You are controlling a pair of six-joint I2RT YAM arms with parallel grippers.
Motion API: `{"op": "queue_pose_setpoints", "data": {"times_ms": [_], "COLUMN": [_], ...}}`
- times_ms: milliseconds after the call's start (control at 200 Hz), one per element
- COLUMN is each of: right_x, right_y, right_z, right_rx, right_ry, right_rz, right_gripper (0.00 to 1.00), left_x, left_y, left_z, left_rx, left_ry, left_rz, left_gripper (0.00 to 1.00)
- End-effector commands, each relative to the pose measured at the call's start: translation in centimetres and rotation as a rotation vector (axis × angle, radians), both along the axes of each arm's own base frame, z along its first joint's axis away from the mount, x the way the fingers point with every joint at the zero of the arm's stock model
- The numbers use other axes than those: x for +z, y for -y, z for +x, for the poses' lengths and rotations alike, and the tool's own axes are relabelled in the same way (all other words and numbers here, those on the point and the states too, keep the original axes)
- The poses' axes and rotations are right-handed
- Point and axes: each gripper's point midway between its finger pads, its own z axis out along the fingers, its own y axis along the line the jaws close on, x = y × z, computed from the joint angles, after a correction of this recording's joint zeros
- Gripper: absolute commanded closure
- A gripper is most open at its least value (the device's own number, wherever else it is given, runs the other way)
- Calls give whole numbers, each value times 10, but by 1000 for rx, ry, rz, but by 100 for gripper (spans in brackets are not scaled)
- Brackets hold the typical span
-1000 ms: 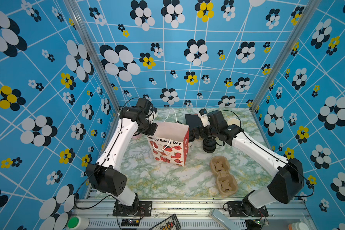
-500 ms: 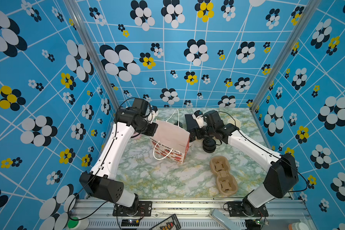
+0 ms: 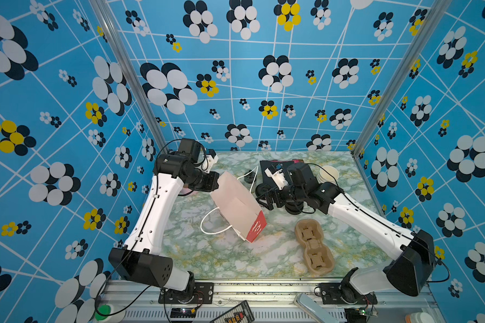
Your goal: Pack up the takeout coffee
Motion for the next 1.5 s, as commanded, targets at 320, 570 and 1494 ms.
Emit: {"op": "queue_pose_setpoints", "data": {"times_ms": [320,570,1494], "right_x": [-3,-11,-114], "right_y": [44,104,206], "right_z": [-6,-4,-120], "right_rx": [-133,-324,-533], "right_ry": [52,70,-341], "right_rz": [-130,-300,-559], "right_gripper": [1,1,35], "left_x": [-14,-26,-5], "left_y": [2,1,-12], "left_z": [-34,-27,-27], "left_rx": [26,20,80], "left_ry": [-107,-123,94], "left_rz": [-61,-41,-22], "left_gripper": [94,84,50]}}
